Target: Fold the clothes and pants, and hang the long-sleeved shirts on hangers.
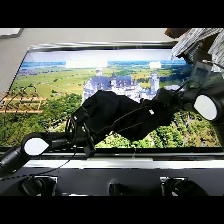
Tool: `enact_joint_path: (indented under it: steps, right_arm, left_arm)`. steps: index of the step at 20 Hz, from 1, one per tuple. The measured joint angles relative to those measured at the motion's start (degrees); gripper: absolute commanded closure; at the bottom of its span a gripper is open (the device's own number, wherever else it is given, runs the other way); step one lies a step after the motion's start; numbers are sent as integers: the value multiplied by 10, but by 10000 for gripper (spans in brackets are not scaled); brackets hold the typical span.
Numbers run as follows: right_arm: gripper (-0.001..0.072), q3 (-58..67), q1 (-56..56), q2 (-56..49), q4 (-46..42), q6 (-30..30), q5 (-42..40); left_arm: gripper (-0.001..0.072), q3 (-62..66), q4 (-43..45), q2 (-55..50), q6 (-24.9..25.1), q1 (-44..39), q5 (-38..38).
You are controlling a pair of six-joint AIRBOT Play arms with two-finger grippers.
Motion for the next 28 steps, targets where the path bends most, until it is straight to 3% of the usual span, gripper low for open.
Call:
enact_joint_path:
  steps: [11,28]
  right_arm:
    - [688,2,0,-5,30,5,-27]
    - [685,2,0,-9,54,3,-33]
  left_arm:
    - [690,9,-42,-56,18,-49,107]
    - [690,71,-64,-140,18,-84,177]
